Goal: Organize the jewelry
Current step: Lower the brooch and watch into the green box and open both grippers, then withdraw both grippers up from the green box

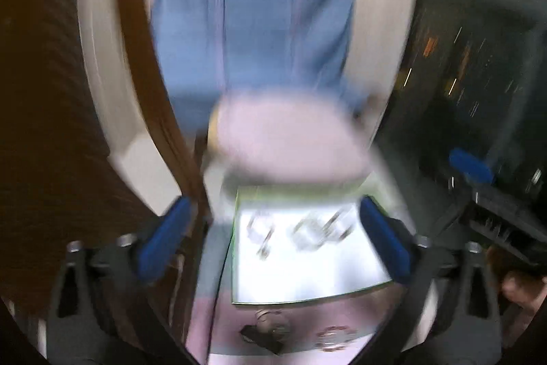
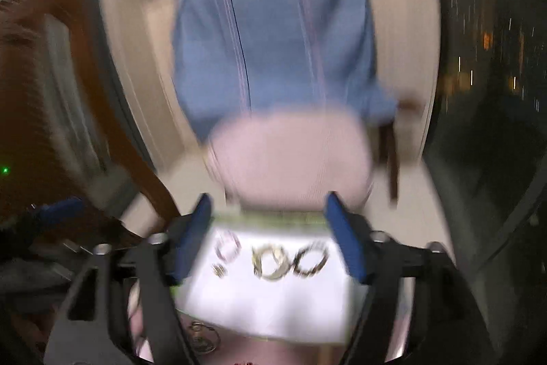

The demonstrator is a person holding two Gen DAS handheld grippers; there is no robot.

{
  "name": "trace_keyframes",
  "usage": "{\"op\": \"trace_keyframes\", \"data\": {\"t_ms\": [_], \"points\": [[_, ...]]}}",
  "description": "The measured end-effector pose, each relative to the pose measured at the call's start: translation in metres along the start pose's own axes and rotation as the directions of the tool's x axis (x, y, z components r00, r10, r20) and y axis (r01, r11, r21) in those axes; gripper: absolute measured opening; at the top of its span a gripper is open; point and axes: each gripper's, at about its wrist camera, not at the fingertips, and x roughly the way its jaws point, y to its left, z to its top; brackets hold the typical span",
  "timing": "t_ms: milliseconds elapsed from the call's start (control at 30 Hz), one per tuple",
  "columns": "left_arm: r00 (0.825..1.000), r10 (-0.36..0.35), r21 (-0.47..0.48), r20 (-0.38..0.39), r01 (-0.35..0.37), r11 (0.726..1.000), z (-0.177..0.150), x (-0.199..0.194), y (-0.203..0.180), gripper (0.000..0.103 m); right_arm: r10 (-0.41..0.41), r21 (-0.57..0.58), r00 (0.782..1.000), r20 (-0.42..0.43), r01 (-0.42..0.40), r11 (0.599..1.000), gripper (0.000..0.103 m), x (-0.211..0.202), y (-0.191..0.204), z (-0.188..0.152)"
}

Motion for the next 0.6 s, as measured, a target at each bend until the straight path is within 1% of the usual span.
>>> {"op": "trace_keyframes", "data": {"t_ms": [33,67,100,133,167,200,233,267,333,367,400,433,500,600], "points": [[0.997,-0.019,0.002,0.07,0.019,1.0,-0.001,-0.036,0.0,0.099,-0.009,-0.022,0.997,0.074,0.01,1.0,0.096,-0.039,0.002,0.001],[0.99,-0.035,0.005,0.138,0.034,0.999,-0.007,-0.076,0.0,0.099,-0.029,-0.046,0.987,0.159,0.037,0.998,0.099,-0.088,0.009,-0.005],[0.981,-0.049,0.011,0.19,0.048,0.999,-0.016,-0.107,0.0,0.099,-0.032,-0.065,0.975,0.218,0.047,0.997,0.1,-0.125,0.014,-0.014],[0.972,-0.064,0.019,0.228,0.061,0.998,-0.027,-0.131,-0.002,0.099,-0.03,-0.083,0.969,0.244,0.052,0.995,0.1,-0.15,0.018,-0.022],[0.966,-0.065,0.027,0.251,0.06,0.998,-0.043,-0.156,-0.002,0.099,-0.043,-0.112,0.962,0.269,0.076,0.991,0.1,-0.179,0.025,-0.036],[0.966,-0.053,0.031,0.253,0.047,0.998,-0.055,-0.172,-0.01,0.099,-0.064,-0.129,0.956,0.287,0.104,0.986,0.1,-0.198,0.029,-0.048],[0.967,-0.045,0.031,0.249,0.039,0.999,-0.068,-0.183,-0.011,0.099,-0.089,-0.132,0.951,0.298,0.133,0.982,0.1,-0.213,0.033,-0.061],[0.97,-0.04,0.029,0.241,0.034,0.999,-0.084,-0.194,-0.012,0.099,-0.11,-0.126,0.949,0.297,0.153,0.98,0.1,-0.229,0.034,-0.079],[0.977,-0.014,0.022,0.214,0.009,1.0,-0.11,-0.204,-0.013,0.099,-0.131,-0.107,0.958,0.256,0.163,0.981,0.1,-0.244,0.038,-0.109],[0.982,-0.001,0.015,0.187,-0.002,1.0,-0.125,-0.208,-0.013,0.099,-0.129,-0.086,0.966,0.226,0.152,0.985,0.1,-0.248,0.038,-0.128],[0.988,0.004,0.008,0.152,-0.006,1.0,-0.143,-0.208,-0.014,0.099,-0.125,-0.075,0.974,0.188,0.141,0.987,0.1,-0.249,0.039,-0.146],[0.991,0.011,0.005,0.132,-0.012,1.0,-0.154,-0.208,-0.015,0.099,-0.13,-0.075,0.981,0.142,0.142,0.987,0.099,-0.246,0.041,-0.164],[0.998,0.025,-0.016,0.054,-0.024,1.0,-0.18,-0.204,-0.014,0.099,-0.122,-0.063,0.99,0.075,0.127,0.99,0.099,-0.244,0.043,-0.19],[0.999,0.043,-0.052,-0.004,-0.043,0.998,-0.21,-0.199,-0.011,0.099,-0.098,-0.033,0.995,-0.004,0.098,0.995,0.1,-0.238,0.046,-0.22]]}}
